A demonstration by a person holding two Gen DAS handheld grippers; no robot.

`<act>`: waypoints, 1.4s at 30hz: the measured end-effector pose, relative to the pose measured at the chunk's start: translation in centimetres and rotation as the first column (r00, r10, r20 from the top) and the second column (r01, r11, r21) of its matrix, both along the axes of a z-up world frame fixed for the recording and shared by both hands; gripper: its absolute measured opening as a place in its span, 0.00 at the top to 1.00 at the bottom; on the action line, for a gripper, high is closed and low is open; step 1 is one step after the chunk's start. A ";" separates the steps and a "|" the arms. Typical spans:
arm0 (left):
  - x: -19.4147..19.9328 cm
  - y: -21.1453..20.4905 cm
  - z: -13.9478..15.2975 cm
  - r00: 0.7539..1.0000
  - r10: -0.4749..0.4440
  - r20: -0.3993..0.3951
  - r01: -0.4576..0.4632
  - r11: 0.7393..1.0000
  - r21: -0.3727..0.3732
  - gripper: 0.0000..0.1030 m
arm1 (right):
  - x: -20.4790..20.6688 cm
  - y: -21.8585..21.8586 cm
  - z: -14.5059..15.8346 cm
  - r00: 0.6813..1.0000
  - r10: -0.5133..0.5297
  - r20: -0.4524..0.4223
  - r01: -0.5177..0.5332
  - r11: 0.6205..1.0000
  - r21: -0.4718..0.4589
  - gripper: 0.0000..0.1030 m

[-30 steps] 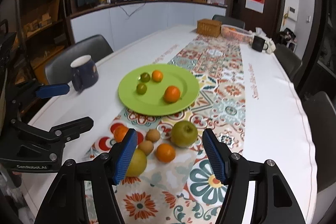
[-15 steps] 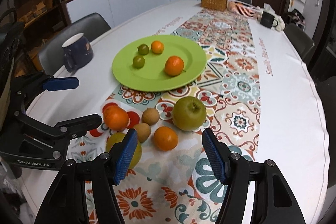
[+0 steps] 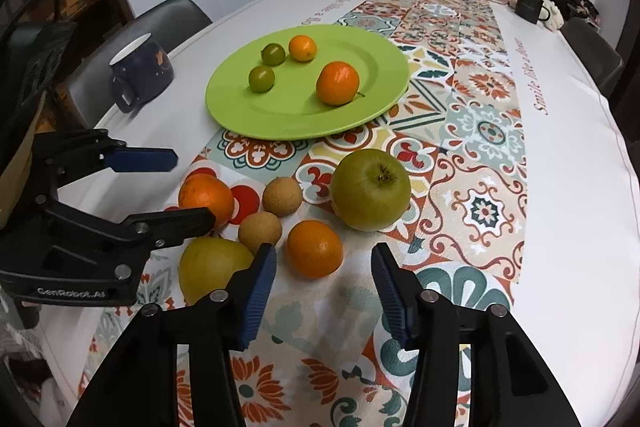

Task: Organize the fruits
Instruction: 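Move the left tool toward a large orange while the right tool approaches a tangerine, then close the left tool on the large orange while the right tool grips the tangerine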

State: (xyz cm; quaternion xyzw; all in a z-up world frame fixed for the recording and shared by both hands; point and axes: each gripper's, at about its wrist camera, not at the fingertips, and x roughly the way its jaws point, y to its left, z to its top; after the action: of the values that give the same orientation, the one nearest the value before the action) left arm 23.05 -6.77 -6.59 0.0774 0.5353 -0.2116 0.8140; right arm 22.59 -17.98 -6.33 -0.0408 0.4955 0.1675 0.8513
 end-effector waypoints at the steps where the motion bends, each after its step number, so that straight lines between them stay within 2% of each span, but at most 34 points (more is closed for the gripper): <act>1: 0.1 0.0 -0.1 1.000 0.003 -0.009 -0.003 1.000 -0.004 0.48 | 0.1 0.0 -0.2 1.000 0.002 -0.005 -0.002 1.000 0.002 0.52; 8: 0.9 0.0 -0.8 0.998 0.026 -0.064 -0.028 0.999 -0.040 0.58 | 0.7 0.5 -0.8 0.999 0.024 -0.029 -0.024 1.000 0.018 0.60; 13: 0.9 -0.3 -0.9 0.998 0.028 -0.062 -0.031 0.999 -0.038 0.59 | 1.0 0.7 -1.2 0.999 0.030 -0.038 -0.029 0.999 0.018 0.66; 22: 0.6 -0.6 -0.7 0.999 0.025 -0.039 -0.026 0.999 -0.019 0.60 | 0.7 0.6 -1.1 1.000 0.022 -0.017 -0.021 1.000 0.022 0.67; 32: -0.7 0.0 1.4 0.998 0.057 0.033 -0.057 0.998 -0.024 0.60 | 0.0 0.1 0.5 1.000 -0.002 0.031 0.001 1.000 0.029 0.67; 42: -3.0 0.5 4.8 0.989 0.089 0.119 -0.084 0.995 -0.044 0.60 | -2.3 0.3 4.2 0.992 -0.017 0.126 0.010 0.998 0.057 0.67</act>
State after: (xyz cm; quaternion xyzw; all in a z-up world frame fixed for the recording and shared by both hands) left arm 20.05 -6.24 -1.79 0.0509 0.4838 -0.1813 0.8547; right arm 20.30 -17.73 -2.14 -0.0240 0.4361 0.1725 0.8829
